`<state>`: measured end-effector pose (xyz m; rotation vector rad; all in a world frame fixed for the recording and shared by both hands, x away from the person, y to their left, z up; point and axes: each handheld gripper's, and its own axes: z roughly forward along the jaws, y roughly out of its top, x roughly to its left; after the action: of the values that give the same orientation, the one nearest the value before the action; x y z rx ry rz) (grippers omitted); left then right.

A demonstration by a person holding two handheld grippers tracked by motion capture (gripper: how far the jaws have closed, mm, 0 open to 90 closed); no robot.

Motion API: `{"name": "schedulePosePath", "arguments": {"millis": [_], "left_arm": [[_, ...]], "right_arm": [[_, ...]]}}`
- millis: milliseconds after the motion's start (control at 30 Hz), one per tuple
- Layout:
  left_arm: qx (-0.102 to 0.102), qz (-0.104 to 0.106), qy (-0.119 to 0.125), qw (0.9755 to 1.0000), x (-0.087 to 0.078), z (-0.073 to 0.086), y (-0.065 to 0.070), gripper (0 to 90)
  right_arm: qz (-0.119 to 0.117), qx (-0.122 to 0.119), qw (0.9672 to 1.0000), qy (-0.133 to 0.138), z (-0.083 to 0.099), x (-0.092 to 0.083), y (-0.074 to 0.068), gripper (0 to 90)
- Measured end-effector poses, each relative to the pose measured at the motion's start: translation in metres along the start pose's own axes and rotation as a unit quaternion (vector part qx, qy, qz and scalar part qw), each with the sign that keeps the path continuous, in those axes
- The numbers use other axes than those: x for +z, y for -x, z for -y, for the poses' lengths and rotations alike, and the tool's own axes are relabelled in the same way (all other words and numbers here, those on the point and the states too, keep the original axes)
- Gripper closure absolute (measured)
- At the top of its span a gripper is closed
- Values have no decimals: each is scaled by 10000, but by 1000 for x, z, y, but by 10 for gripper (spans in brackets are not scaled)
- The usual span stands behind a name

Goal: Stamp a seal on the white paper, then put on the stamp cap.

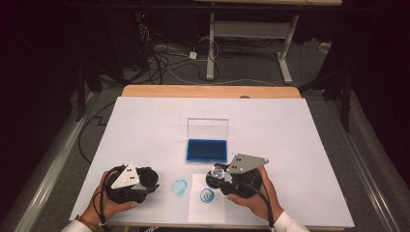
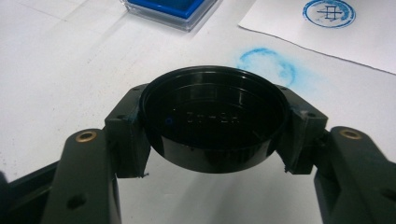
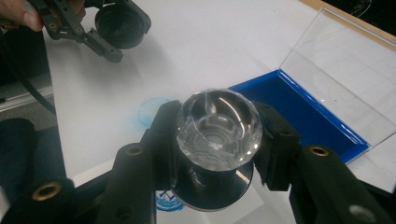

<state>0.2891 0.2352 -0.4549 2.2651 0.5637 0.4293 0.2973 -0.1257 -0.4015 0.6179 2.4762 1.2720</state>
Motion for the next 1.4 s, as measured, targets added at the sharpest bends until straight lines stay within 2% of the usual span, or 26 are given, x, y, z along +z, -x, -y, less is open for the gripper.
{"name": "schedulePosePath", "arguments": {"millis": [267,967,1400], "left_arm": [[-21,35,-15,10000,2,1,-1,362],[-5,109,-47,9999,6,0,0,362],[-28,290,16,9996,12,-5,4,362]], "right_arm": [[103,88,9999,60,0,-6,10,569],[244,222,9992,223,-3,-17,19,569],[311,272,9985,362,-6,-23,23,569]]}}
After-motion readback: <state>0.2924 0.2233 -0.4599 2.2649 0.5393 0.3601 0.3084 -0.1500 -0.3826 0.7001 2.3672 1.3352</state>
